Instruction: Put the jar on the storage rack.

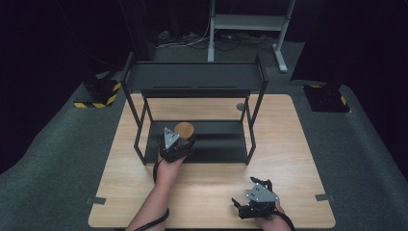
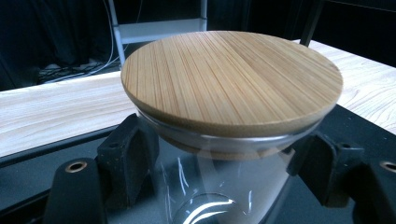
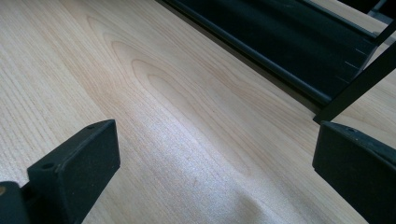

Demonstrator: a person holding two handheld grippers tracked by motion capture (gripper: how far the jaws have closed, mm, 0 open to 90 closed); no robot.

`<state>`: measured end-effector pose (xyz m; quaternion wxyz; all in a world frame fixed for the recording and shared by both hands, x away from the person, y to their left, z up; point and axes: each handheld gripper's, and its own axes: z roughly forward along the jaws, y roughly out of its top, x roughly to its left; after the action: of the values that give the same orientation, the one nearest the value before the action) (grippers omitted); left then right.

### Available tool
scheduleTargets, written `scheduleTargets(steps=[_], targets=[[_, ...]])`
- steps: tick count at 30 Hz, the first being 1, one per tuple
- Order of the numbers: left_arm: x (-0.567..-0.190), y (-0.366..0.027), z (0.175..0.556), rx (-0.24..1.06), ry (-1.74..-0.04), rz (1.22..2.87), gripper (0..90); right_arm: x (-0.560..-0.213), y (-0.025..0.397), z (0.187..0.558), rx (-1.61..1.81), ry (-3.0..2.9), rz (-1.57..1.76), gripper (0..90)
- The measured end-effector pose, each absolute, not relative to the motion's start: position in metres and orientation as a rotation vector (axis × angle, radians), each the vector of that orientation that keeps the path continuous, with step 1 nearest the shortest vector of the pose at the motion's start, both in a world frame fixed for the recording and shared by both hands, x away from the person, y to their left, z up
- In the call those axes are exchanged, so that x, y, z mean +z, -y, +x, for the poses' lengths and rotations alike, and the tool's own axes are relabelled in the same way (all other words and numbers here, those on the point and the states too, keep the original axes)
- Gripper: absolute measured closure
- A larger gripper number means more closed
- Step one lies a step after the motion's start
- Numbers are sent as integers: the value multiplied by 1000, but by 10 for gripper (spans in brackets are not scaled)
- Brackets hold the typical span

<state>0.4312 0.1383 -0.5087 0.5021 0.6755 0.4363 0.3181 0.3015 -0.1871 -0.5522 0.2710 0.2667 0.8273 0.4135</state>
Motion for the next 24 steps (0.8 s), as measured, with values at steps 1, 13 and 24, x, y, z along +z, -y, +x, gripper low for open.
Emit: scheduleTargets(steps=[1, 13, 24], targets=[[-509, -138, 431, 769, -1054, 1634, 266, -552, 187, 301, 1114, -2228, 719, 0], [-509, -138, 433, 763, -1051, 1629, 265, -552, 187, 301, 1114, -2227, 720, 0], [-510, -136, 432, 766, -1041, 1638, 259, -552, 187, 301, 1116, -2227, 717, 0]])
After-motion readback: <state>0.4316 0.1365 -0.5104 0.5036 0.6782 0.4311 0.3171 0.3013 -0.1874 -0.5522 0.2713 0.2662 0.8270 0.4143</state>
